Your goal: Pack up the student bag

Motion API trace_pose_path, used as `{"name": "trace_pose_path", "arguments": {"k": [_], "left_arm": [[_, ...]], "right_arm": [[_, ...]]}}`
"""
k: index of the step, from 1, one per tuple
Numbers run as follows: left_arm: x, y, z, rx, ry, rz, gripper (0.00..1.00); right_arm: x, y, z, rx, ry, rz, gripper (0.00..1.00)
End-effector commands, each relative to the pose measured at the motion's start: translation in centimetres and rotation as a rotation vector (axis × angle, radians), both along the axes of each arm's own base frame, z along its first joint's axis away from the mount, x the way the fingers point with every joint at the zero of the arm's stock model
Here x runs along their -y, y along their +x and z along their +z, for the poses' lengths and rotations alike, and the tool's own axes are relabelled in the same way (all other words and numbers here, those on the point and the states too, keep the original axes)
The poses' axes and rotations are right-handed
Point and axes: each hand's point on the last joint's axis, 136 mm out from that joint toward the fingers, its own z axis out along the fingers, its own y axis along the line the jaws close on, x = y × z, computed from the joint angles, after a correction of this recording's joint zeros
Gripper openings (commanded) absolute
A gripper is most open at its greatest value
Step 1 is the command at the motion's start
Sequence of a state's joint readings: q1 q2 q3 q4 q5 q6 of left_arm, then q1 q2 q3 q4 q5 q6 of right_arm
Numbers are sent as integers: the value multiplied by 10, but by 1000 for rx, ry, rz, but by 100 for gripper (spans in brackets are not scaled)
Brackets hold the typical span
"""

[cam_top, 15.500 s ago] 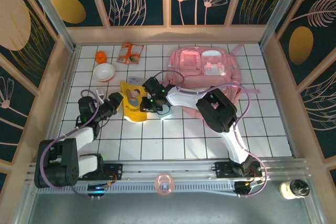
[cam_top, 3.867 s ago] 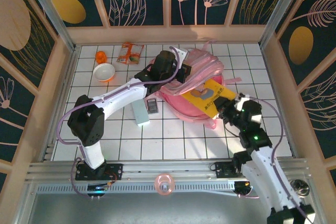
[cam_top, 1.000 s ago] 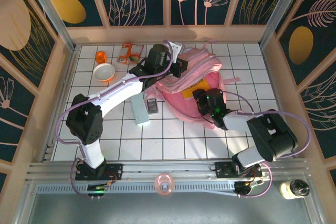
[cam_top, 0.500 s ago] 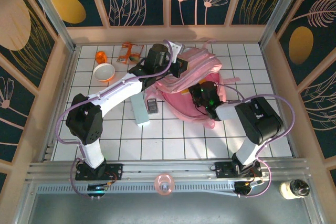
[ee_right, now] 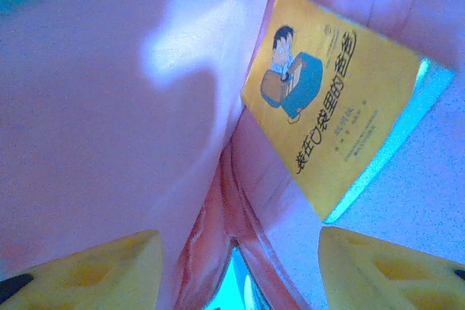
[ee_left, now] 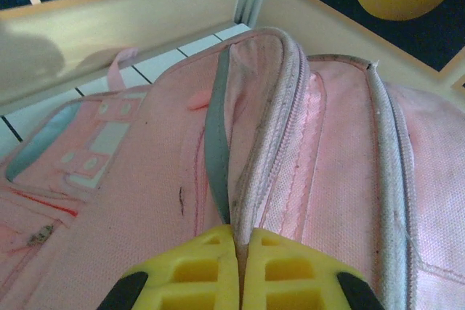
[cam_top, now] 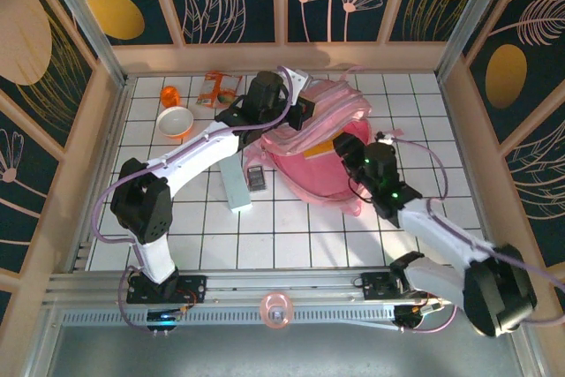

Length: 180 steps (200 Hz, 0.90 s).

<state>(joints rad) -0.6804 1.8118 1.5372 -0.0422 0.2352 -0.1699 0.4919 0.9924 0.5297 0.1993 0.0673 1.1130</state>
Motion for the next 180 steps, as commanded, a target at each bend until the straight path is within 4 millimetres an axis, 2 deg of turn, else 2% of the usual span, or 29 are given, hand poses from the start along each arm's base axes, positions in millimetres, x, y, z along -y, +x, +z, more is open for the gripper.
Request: {"name": "trace_pose_path", "arguments": {"k": [1,14,33,50,69,89,109,121,138,156,163,180], "left_arm": [[0,2,53,176,-28,-42,0],[2,-5,50,205,2,-94,0],[3,-18,32,227,72,-189,0],[4,-29,5,219,128,-264,0],[9,-49,-31,194,154,-368,0],[15,-78,-82,224,264,-483,0],[18,-104,-149,249,474,-579,0],[14,-111,-188,201,572,-608,0],[8,-115,-225,119,630,-622,0],[6,-116,-235,92,632,-603,0],[7,-115,-231,96,617,-586,0],[13,-105,-207,120,540,-502,4]], "right_arm": [[29,-27,-15,-92,-230,-4,59],[40,-37,1,-73,-271,-6,60],[54,-50,29,-28,-330,-16,62],[64,-58,54,26,-377,-27,65],[72,-61,70,76,-431,-38,65],[72,-60,75,103,-472,-27,65],[66,-57,77,127,-477,6,65],[62,-56,77,140,-472,22,65],[58,-56,75,155,-468,37,65],[56,-55,73,166,-474,51,65],[55,-54,71,169,-483,56,65],[52,-52,74,214,-524,85,65]]}}
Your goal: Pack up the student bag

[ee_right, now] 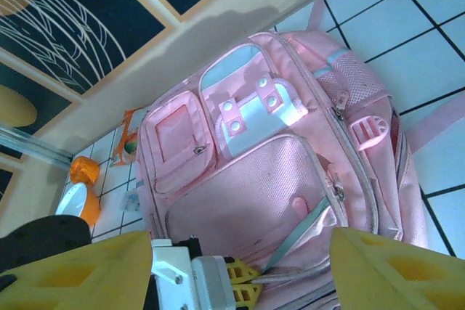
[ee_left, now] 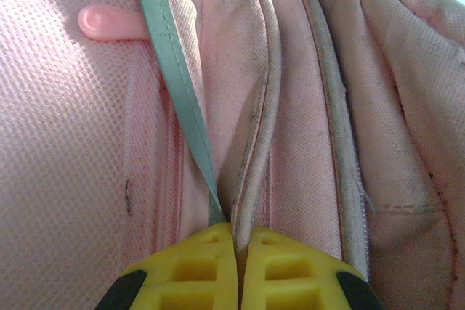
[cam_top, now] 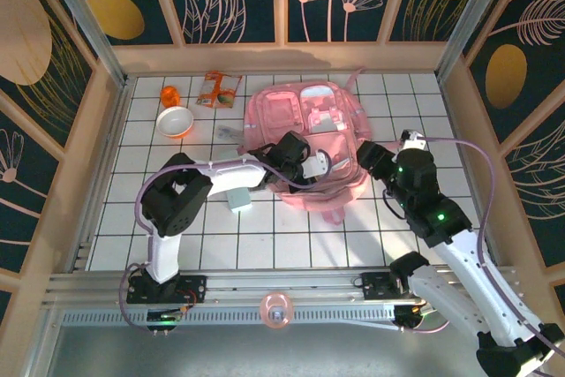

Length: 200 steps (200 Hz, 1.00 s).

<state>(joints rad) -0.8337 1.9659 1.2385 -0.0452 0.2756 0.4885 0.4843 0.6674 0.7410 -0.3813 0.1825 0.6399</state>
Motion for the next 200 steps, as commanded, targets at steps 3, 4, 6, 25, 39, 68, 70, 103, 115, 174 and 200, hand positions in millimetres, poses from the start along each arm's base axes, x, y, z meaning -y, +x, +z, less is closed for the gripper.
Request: {"name": "trace_pose_path", "arguments": {"k": [3,4,6,25,39,68,70,103,115,174,200], "left_arm": [[-8,2,6,-8,-26,70,5],[-7,2,8,-8,-32,73,6],[-7,2,11,-9,-42,79,7],[-3,8,46,-41,-148,122,27],[-6,16,78,-98,-255,166,41],[-37,49,136,-258,-467,382,65],[-41,51,142,-265,-483,401,66],[-105,75,146,-516,-587,693,68],[-129,77,136,-604,-639,770,68],[-197,48,94,-689,-716,968,68],[-207,36,89,-690,-735,1003,69]], "right_arm": [[-4,4,9,82,-63,52,65],[-5,4,9,85,-69,57,65],[-5,4,11,94,-81,65,66],[-13,4,24,173,-191,151,67],[-18,2,34,219,-267,215,69],[-48,-6,43,316,-472,477,73],[-49,-7,43,319,-477,487,73],[-84,-1,24,271,-618,722,74],[-98,1,8,238,-698,808,75],[-156,-22,-115,129,-1116,1293,78],[-161,-14,-147,118,-1180,1340,79]]}}
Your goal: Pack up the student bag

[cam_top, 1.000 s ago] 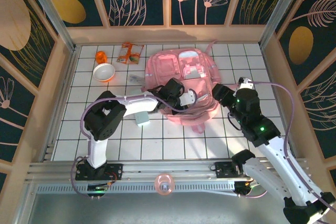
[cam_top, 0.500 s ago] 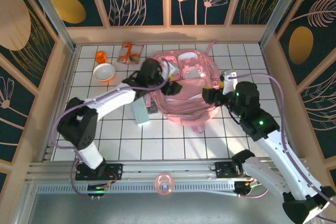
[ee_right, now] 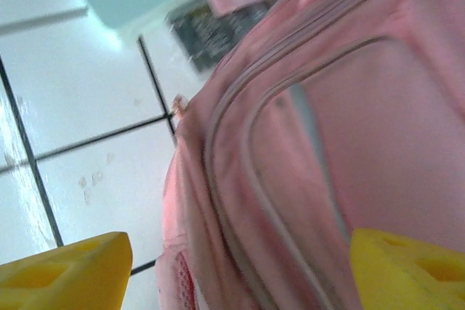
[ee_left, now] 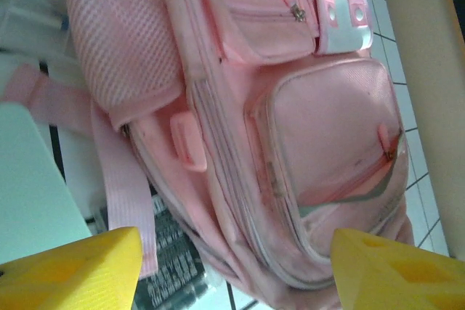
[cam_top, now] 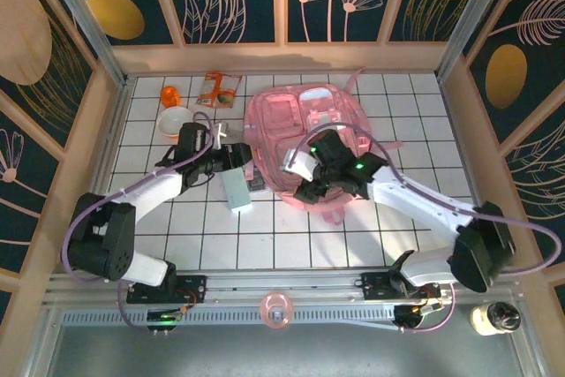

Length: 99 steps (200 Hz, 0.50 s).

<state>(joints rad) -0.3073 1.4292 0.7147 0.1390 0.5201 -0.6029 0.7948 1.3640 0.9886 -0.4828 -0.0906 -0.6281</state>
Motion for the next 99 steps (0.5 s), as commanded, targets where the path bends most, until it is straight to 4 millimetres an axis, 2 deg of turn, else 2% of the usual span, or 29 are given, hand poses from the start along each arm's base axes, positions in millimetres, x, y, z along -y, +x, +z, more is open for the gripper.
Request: {"name": "trace_pose_path", "arguments": {"k": [1,27,64,81,99], "left_arm": [[-2,-2,24,53,-79,32,69],[-5,-13,14,26,-100,54,69],[-9,-19,8,16,-114,75,69],[-7,-19,7,16,-117,63,69],[-7,-19,7,22,-113,59,68]], "right_arm": [[5,4,-25,58,-112,95,79],[10,8,-53,47,-187,111,78],[17,-8,-84,-34,-236,163,79],[26,6,-98,16,-288,97,77],[29,18,-105,76,-286,61,74]]}}
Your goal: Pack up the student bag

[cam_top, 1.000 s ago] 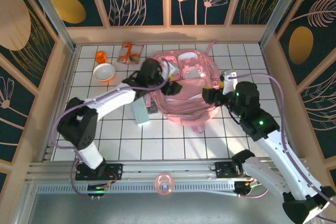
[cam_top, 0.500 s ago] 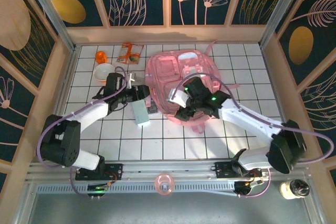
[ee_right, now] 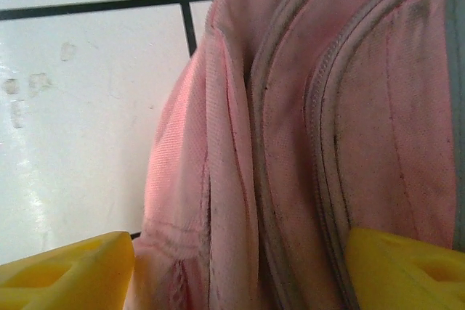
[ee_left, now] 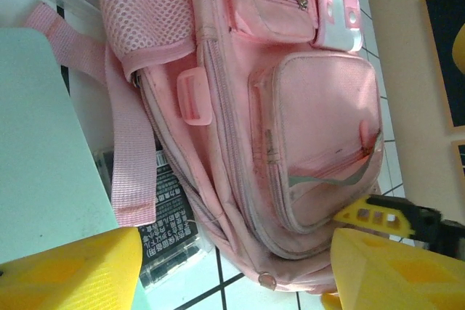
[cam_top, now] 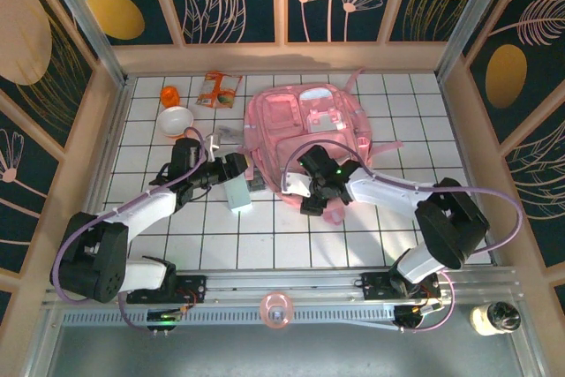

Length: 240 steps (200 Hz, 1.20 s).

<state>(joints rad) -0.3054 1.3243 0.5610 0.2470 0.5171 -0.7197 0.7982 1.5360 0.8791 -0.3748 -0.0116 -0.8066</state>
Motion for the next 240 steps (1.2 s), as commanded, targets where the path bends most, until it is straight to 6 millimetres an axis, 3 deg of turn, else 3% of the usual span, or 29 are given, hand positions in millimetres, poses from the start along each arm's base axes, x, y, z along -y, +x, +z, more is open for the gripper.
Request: {"name": "trace_pose_path", "arguments": {"k": [1,13,42,62,85,102,114,141,187,240], "left_arm": [[2,4,12,45,-33,-4,68],[1,4,13,54,-29,-1,68],[2,3,18,85,-25,-25,68],[4,3,24,139,-17,-48,70],[12,-3,47,272,-86,-105,75],[15,-8,68,400,-139,-137,76],[16,-12,77,477,-154,-148,76],[28,-22,89,634,-132,-223,74],[51,-26,58,672,-63,-293,71],[58,-19,37,717,-45,-281,69]], "right_arm": [[13,16,-19,86,-49,-45,74],[11,17,-18,71,-15,-44,65],[13,22,4,108,8,-52,26],[10,19,49,109,80,-41,8],[6,1,117,-1,282,47,0],[13,-2,156,22,343,82,0],[20,-2,173,44,340,102,0],[29,1,192,43,289,113,0],[49,22,226,118,268,72,0],[58,31,237,148,261,65,0]]}}
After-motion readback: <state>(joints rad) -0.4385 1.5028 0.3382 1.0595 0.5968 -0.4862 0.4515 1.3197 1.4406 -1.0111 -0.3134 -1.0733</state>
